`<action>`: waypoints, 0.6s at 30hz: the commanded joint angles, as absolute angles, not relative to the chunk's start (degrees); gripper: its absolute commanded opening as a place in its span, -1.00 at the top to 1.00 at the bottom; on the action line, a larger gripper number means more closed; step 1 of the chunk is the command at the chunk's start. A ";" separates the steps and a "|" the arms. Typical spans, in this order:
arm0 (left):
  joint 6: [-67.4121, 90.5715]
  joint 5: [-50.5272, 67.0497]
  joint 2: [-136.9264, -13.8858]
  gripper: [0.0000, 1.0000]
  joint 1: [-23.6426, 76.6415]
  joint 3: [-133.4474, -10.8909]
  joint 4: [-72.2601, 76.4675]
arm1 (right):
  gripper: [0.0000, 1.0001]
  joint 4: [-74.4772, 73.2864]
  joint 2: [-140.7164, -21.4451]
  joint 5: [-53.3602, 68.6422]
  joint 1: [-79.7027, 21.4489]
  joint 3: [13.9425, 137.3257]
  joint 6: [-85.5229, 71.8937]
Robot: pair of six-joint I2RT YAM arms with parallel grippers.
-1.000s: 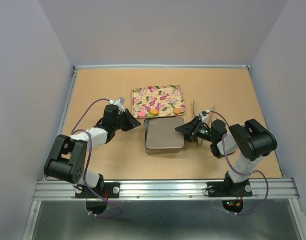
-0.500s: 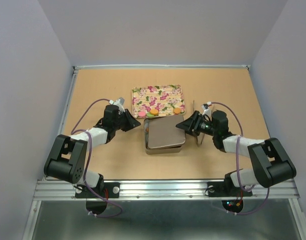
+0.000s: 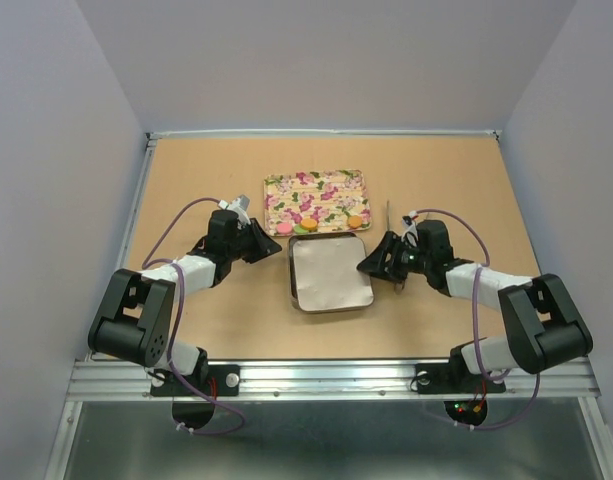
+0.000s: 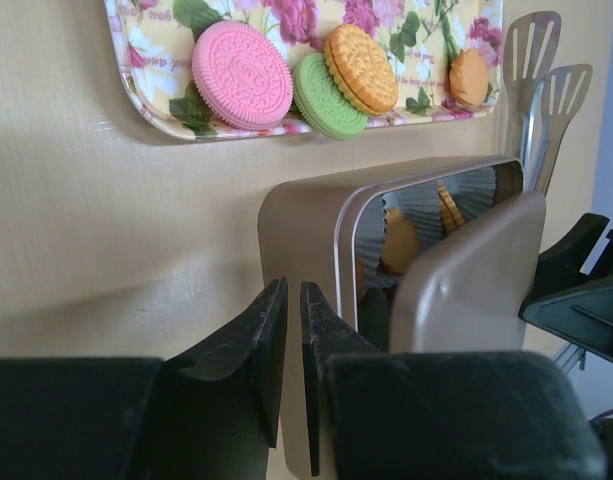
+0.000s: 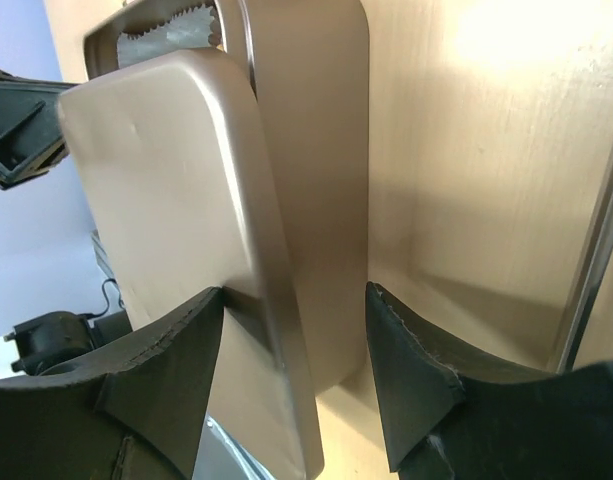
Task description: Pack the cookies
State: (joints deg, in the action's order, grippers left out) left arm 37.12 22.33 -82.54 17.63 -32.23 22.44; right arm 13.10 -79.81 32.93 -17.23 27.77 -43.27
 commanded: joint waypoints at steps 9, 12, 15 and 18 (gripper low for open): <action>36.47 22.24 -82.53 0.56 18.10 -32.61 23.20 | -0.15 8.96 -77.17 31.11 -16.96 32.07 -40.95; 36.47 22.24 -82.35 0.56 18.28 -32.52 23.20 | -0.10 8.96 -77.43 30.85 -16.96 33.48 -42.01; 36.47 21.97 -81.74 0.56 18.89 -32.34 23.03 | -0.08 8.96 -79.27 30.67 -16.96 35.59 -42.36; 36.30 21.54 -81.13 0.56 20.03 -32.34 22.15 | -0.04 8.96 -80.77 30.50 -16.96 37.44 -42.71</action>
State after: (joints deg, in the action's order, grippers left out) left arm 37.10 22.17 -82.54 18.65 -32.23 22.39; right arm 8.88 -78.98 31.64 -17.23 32.82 -42.26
